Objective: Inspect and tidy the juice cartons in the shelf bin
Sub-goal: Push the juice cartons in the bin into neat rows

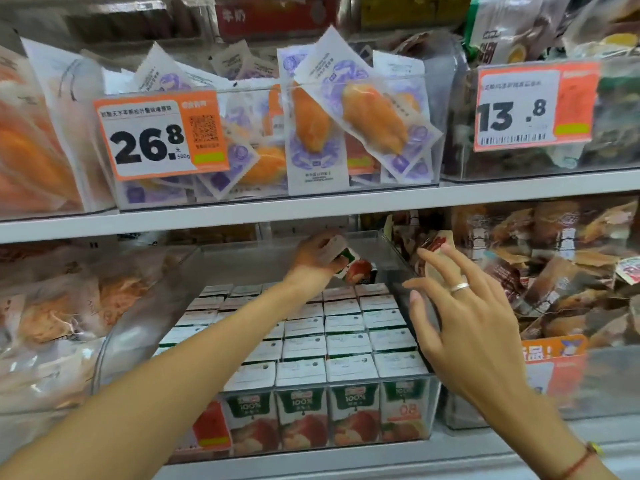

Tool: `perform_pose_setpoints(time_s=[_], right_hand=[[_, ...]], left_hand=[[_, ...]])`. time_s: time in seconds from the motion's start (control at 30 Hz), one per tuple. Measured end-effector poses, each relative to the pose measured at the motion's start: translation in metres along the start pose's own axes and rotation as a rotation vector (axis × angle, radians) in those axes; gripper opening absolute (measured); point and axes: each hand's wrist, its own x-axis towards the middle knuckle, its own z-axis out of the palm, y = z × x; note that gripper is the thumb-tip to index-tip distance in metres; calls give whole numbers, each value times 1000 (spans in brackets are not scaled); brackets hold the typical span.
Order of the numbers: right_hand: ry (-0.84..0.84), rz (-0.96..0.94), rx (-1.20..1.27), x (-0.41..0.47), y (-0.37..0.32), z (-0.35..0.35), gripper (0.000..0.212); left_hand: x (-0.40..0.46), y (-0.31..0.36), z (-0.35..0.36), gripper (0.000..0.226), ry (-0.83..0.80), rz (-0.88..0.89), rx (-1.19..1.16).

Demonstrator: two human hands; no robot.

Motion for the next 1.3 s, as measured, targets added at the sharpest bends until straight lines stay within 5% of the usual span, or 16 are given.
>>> perform_pose_setpoints(time_s=[0.2, 0.43, 0.63, 1.0, 1.3], right_hand=[[13, -4, 9, -1, 0, 2, 34], [30, 3, -4, -2, 0, 4, 34], [53, 14, 6, -3, 0, 4, 35], [48, 17, 4, -2, -1, 4, 34], [85, 13, 8, -3, 0, 6, 36]], left_hand=[[25, -13, -2, 50, -259, 140, 340], [45, -17, 20, 54, -429, 70, 467], [48, -25, 33, 48, -395, 62, 340], [50, -31, 27, 28, -411, 67, 509], [62, -52, 13, 32, -381, 36, 241]])
